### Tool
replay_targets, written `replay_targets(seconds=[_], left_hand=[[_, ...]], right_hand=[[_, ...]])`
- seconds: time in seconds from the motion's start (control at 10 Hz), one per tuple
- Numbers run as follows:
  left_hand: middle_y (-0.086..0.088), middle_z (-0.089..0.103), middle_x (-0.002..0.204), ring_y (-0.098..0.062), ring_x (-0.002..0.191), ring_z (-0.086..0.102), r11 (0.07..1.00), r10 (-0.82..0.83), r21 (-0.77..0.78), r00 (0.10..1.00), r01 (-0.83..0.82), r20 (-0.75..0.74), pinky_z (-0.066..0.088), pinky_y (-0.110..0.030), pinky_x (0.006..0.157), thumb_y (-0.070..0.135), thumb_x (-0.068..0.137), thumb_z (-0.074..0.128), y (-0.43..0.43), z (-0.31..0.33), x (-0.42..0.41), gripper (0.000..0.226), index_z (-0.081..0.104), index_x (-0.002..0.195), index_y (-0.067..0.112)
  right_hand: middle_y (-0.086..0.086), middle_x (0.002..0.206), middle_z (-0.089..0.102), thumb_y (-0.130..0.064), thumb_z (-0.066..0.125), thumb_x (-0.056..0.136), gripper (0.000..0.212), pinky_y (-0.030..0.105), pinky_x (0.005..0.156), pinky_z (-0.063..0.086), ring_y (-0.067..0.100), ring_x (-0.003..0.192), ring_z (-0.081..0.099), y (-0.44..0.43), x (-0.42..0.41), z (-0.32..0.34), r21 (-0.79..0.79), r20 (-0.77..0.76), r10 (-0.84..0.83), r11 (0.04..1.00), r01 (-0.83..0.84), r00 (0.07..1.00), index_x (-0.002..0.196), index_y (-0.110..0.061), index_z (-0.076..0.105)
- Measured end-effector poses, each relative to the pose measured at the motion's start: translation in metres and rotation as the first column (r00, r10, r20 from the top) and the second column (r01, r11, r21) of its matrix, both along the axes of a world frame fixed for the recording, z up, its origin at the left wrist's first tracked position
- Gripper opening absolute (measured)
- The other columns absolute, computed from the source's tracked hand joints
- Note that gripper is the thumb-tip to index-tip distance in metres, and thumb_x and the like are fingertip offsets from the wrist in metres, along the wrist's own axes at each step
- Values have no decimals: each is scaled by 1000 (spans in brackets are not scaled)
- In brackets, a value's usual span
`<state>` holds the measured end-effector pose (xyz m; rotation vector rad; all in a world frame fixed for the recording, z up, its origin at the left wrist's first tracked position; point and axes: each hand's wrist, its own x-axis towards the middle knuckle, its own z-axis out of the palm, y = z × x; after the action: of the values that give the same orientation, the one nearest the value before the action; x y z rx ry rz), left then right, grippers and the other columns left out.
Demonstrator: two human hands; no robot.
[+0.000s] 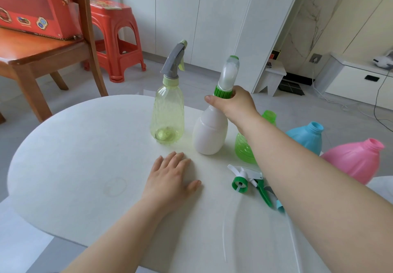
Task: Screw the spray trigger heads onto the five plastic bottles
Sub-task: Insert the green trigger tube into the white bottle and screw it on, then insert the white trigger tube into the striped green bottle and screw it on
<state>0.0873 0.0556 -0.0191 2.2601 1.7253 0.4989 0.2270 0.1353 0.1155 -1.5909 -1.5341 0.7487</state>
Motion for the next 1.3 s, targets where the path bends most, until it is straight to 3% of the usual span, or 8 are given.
replay_targets(seconds=[0.4,0.7,0.8,0.9,1.0,1.1,1.2,1.3], left_hand=[[8,15,152,-8,141,4,1000,3,-13,1000,-3,-9,-5,-29,113,57,84,35,0,1,0,63,22,137,27],[7,18,152,-9,140,6,1000,4,-12,1000,-4,-3,-5,-29,111,57,84,36,1,-1,-1,63,24,137,26],[6,19,151,-10,140,7,1000,-2,-28,1000,2,-9,-4,-29,112,56,84,37,0,1,-1,62,25,137,26],[6,21,150,-10,140,9,999,-12,-37,1000,11,-19,-1,-30,113,54,85,38,-4,5,-2,58,27,135,26],[6,23,149,-11,140,11,998,-28,-61,999,26,-31,1,-31,113,53,85,39,-12,10,-4,57,29,134,26],[8,24,148,-10,139,13,994,-68,-91,997,64,-48,5,-30,113,53,84,42,-21,15,-10,57,30,133,27],[9,29,146,-8,137,18,990,-100,-100,994,96,-38,10,-28,111,51,84,45,-28,19,-18,56,33,132,27],[9,30,145,-10,137,20,988,-106,-113,994,102,-30,12,-29,113,49,84,46,-31,21,-25,54,33,132,27]], right_hand=[[-5,73,50,-38,68,70,33,28,62,33,21,77,50,1,-6,-2,37,67,-98,995,96,993,87,-14,52],[4,119,46,-46,67,69,73,29,80,34,21,109,47,-16,16,5,-111,181,0,994,20,983,124,-12,35],[2,106,47,-46,62,73,55,33,77,37,22,98,48,-36,35,8,-104,260,-75,989,105,963,110,-11,44],[10,86,59,-42,57,77,33,35,69,47,26,76,54,-57,46,-3,-221,430,-51,962,160,901,76,-10,47],[5,59,50,-44,54,79,42,25,47,35,20,52,47,-75,49,-27,-392,572,53,894,216,818,59,-10,41],[6,66,53,-50,53,78,47,26,51,35,26,65,52,-84,46,-50,-436,619,66,858,272,783,63,-7,46],[11,98,62,-54,52,77,50,25,65,37,29,93,58,-86,42,-59,-433,634,52,850,299,771,93,-7,59],[7,78,59,-53,57,72,41,24,51,36,29,78,58,-86,38,-59,-475,619,85,832,286,781,77,-12,53]])
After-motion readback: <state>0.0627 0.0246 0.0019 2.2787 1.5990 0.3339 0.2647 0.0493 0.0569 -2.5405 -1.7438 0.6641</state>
